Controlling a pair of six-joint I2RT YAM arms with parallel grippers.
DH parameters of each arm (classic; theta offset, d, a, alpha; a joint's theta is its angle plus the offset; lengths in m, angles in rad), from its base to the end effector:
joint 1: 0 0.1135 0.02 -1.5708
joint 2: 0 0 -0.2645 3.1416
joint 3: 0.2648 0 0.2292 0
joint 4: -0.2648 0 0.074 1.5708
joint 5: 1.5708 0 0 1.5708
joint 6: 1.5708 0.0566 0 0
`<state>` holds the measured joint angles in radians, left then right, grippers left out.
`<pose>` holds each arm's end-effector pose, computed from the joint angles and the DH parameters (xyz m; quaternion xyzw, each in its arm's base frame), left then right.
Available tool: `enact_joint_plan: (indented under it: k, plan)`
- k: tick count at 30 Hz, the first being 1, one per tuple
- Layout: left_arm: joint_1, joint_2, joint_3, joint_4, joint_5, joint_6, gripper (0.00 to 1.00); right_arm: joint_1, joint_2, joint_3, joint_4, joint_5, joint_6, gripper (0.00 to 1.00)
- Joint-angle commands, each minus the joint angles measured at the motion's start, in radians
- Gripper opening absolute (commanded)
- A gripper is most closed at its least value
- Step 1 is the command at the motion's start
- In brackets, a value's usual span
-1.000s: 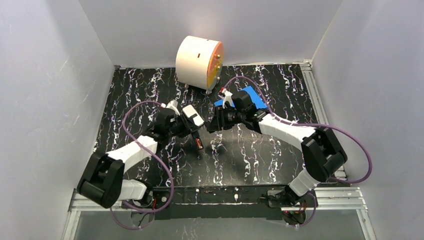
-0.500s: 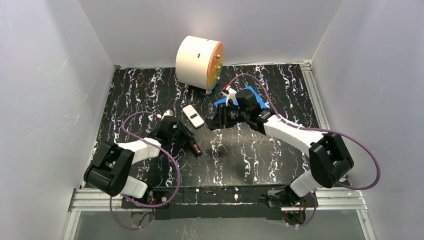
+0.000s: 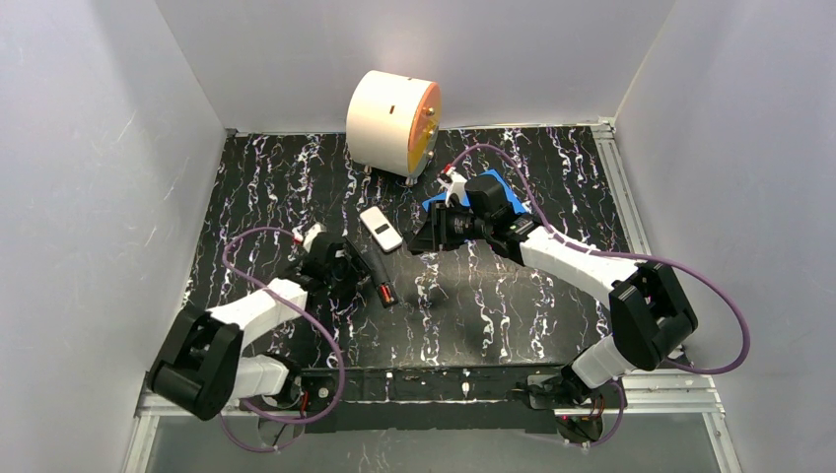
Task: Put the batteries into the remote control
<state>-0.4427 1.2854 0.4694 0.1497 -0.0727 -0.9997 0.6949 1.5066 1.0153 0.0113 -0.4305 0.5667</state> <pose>0.2216 -0.1005 0.1666 -0.2624 0.8599 -0.2638 0.3496 0.2442 0.2343 0.2681 -0.1641 0.8264 0.4464 0.3016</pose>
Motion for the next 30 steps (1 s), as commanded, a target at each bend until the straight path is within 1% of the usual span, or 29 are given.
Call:
enact_joint_plan:
  k: [1,2,4,6,8,11,14,15,17,19,20,23,28,30]
  plan:
    - [0.000,-0.109,0.074,-0.324,-0.106,0.006,0.67,-0.004,-0.031,0.001,0.094,-0.035,0.028,0.40]
    - [0.000,-0.129,0.102,-0.358,-0.078,0.032,0.69,-0.003,-0.030,-0.007,0.107,-0.039,0.020,0.40]
    - [0.002,-0.159,0.167,-0.412,-0.005,0.090,0.97,-0.004,-0.024,-0.028,0.128,-0.054,-0.006,0.41]
    - [0.005,-0.186,0.233,-0.441,0.101,0.141,0.98,-0.004,-0.018,-0.035,0.126,-0.068,-0.041,0.41]
    - [0.007,-0.210,0.289,-0.463,0.186,0.147,0.98,-0.004,-0.014,-0.036,0.104,-0.068,-0.071,0.40]
    - [0.022,-0.238,0.339,-0.473,0.247,0.095,0.98,0.002,-0.019,-0.038,0.089,-0.075,-0.094,0.41]
    - [0.036,-0.241,0.345,-0.395,0.333,0.017,0.99,0.019,-0.023,-0.036,0.097,-0.092,-0.099,0.40]
    - [0.036,-0.224,0.351,-0.374,0.383,-0.016,0.96,0.027,-0.023,-0.033,0.095,-0.093,-0.102,0.40]
    - [0.036,-0.168,0.376,-0.346,0.469,-0.050,0.87,0.044,-0.019,-0.024,0.097,-0.100,-0.105,0.40]
    - [0.036,-0.126,0.398,-0.329,0.522,-0.063,0.84,0.058,-0.015,-0.015,0.098,-0.099,-0.100,0.40]
    - [0.036,-0.120,0.405,-0.318,0.533,-0.059,0.80,0.061,-0.013,-0.012,0.100,-0.099,-0.094,0.41]
    - [0.037,-0.121,0.422,-0.359,0.509,-0.037,0.71,0.065,-0.014,-0.018,0.123,-0.096,-0.071,0.40]
    - [0.037,-0.111,0.419,-0.354,0.549,-0.049,0.50,0.065,-0.006,-0.012,0.145,-0.106,-0.046,0.40]
    - [0.037,-0.112,0.418,-0.372,0.557,-0.054,0.47,0.065,-0.004,-0.010,0.148,-0.105,-0.045,0.40]
